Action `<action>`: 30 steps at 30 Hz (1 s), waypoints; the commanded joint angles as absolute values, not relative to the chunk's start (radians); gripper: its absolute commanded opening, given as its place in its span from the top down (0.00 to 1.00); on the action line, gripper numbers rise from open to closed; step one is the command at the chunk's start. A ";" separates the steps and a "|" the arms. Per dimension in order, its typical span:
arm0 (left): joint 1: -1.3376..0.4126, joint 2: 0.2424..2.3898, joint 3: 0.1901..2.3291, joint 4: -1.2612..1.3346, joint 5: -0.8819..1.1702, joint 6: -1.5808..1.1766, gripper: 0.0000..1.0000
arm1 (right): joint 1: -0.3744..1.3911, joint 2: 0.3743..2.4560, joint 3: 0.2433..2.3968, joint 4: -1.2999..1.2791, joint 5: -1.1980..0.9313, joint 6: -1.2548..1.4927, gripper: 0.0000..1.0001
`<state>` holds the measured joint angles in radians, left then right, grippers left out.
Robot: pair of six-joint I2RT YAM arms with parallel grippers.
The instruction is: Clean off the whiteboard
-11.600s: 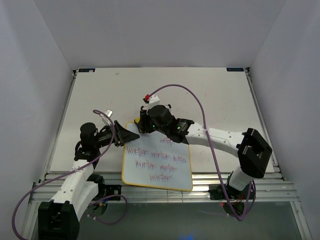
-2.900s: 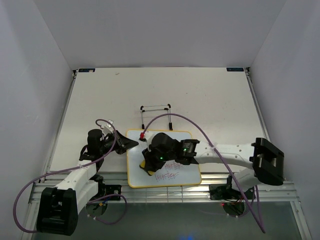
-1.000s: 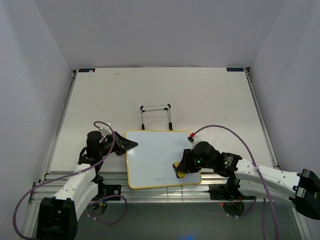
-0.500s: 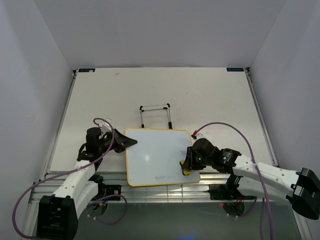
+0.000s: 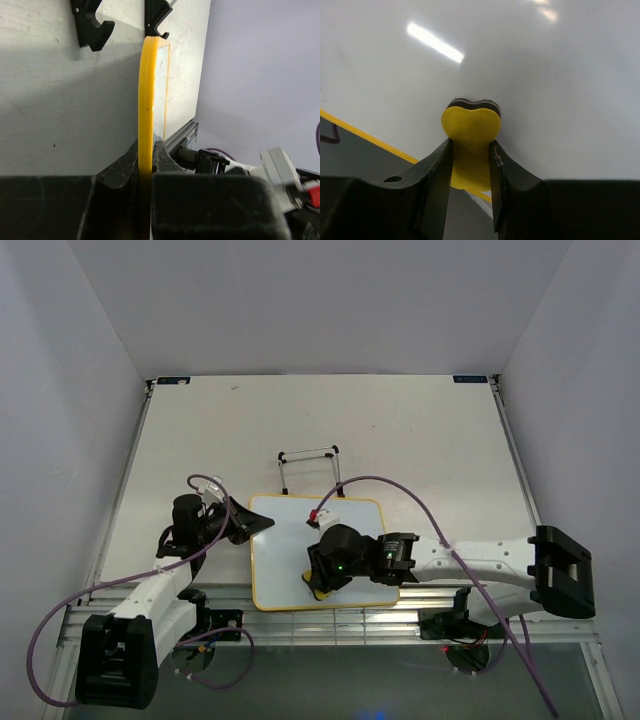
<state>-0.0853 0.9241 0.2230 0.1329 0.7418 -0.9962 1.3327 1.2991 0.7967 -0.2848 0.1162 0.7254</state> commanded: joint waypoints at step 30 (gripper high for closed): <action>-0.072 0.943 0.144 0.104 0.549 -0.986 1.00 | 1.424 0.991 0.434 -0.612 0.351 1.126 0.89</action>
<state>-0.0818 0.9215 0.1688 0.2047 0.7483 -1.0225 1.4273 0.9463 0.4843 -0.4068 0.3428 1.1076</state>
